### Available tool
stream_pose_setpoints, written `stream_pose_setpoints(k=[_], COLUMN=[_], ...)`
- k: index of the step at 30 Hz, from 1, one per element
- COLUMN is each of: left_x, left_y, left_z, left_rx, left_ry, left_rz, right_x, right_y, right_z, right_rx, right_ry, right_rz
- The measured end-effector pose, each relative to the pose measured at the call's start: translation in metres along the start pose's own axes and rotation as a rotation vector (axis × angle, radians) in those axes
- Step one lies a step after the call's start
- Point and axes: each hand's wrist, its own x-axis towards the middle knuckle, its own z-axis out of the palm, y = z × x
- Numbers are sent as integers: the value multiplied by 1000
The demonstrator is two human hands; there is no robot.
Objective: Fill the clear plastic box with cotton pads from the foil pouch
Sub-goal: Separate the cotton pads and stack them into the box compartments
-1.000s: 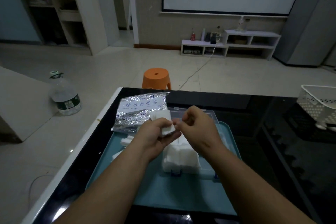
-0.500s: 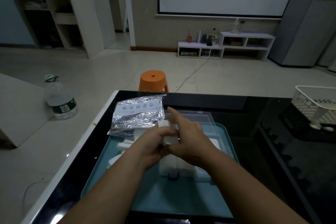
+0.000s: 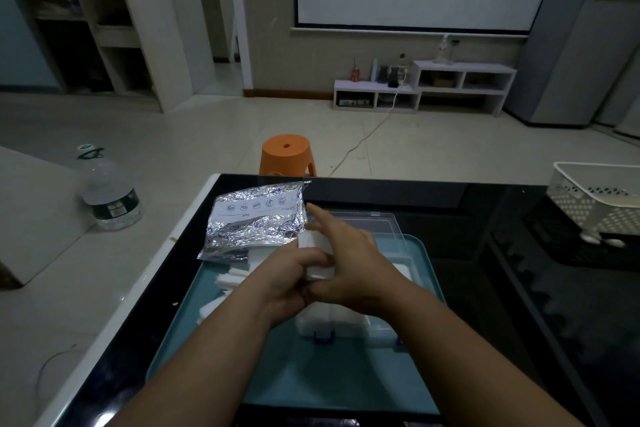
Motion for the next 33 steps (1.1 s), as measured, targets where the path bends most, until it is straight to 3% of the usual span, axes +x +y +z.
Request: stream_pose_setpoints(k=[6,12,18,21,33], left_x=[-3,8,17,20,19], left_y=[2,-2,-5,-7,-19], left_z=[7,-3,-1,3,22], left_rx=[31,36,7,47,172], left_ry=[-6,171,250,291,188], left_rz=[-28,-77,-24,4,12], right_x=[4,-5,0,-3,-22], right_y=[-1,0,16,21,33], right_z=[-1,-15,-18,-23,-43], right_rx=[-37,107,217,368,488], right_ry=[-7,-21,160,146,29], right_rz=[20,58,304,426,505])
